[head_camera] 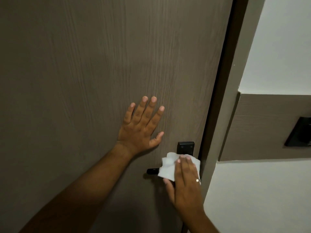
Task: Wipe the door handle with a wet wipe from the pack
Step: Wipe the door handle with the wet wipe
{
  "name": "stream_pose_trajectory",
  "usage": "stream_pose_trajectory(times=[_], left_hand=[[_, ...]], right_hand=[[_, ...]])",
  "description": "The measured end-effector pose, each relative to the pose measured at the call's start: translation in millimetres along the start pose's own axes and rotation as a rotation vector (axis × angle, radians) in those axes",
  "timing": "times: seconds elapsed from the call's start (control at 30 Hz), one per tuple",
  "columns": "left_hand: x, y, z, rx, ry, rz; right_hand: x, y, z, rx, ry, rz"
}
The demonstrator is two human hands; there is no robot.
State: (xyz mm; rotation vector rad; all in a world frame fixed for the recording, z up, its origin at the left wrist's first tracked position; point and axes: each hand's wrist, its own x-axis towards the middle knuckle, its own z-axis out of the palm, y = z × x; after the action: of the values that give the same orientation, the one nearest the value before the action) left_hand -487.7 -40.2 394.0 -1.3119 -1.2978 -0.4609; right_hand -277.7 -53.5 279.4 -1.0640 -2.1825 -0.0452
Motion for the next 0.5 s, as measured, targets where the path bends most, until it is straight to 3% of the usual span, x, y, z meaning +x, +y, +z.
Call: stream_pose_trajectory(times=[0.07, 0.23, 0.37, 0.5], left_hand=[[0, 1, 0, -0.006, -0.008, -0.012], [-1, 0, 2, -0.019, -0.013, -0.012], [-7, 1, 3, 0.013, -0.019, -0.014], [-7, 0, -1, 0.029, -0.053, 0.014]], right_hand=[[3, -3, 5, 0.035, -0.015, 0.07], [-9, -6, 34, -0.08, -0.063, -0.198], [-6, 21, 29, -0.078, 0.052, -0.071], [0, -9, 31, -0.08, -0.015, 0.0]])
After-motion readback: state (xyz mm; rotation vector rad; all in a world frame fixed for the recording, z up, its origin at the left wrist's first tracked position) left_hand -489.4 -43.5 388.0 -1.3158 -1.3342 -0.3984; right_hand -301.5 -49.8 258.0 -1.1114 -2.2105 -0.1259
